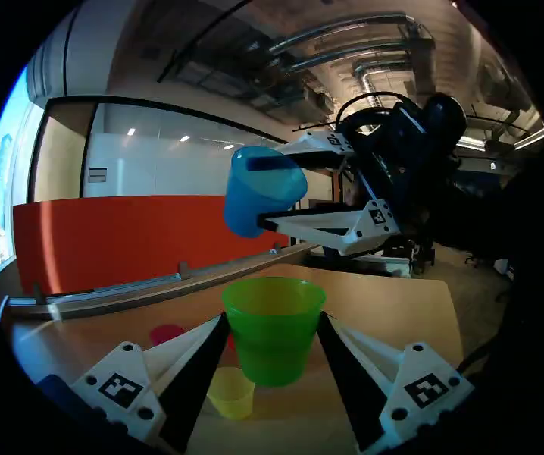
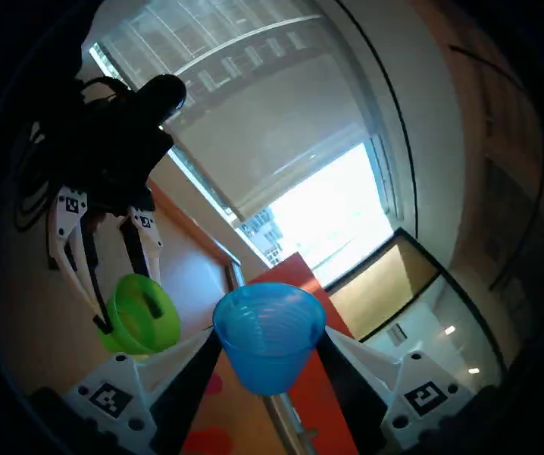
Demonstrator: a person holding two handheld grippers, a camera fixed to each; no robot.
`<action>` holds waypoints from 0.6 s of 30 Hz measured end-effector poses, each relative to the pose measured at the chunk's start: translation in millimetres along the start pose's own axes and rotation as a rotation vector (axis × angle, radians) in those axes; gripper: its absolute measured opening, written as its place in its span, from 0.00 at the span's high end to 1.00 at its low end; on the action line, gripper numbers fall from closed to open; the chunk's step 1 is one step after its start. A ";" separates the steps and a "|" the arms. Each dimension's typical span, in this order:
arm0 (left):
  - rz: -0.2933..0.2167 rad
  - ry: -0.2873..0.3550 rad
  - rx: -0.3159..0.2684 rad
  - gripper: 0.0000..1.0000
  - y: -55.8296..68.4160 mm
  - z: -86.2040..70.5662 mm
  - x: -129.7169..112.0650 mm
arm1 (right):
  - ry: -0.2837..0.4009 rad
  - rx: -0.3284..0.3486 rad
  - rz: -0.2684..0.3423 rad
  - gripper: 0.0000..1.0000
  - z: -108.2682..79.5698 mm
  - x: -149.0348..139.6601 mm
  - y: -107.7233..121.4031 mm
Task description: Pour water
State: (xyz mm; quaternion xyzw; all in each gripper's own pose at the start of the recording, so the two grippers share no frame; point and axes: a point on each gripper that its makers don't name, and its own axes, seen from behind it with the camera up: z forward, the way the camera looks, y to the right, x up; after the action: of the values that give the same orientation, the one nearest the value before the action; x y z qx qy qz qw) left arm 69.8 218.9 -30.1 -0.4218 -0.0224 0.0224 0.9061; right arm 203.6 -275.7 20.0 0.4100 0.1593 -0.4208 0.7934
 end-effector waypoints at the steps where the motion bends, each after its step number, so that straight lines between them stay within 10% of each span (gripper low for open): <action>1: 0.001 0.000 0.000 0.17 -0.1 -0.2 0.1 | -0.001 0.000 0.021 0.12 -0.6 -1.2 -0.2; 18: 0.012 -0.005 0.006 0.17 -2.5 -3.5 2.3 | -0.004 0.005 0.405 0.12 -8.7 -14.3 -8.2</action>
State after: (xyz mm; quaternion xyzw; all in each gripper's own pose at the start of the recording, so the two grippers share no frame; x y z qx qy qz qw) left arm 72.3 214.7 -30.4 -0.4193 -0.0219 0.0290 0.9071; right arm 189.4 -263.8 19.0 0.4350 0.0711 -0.2538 0.8610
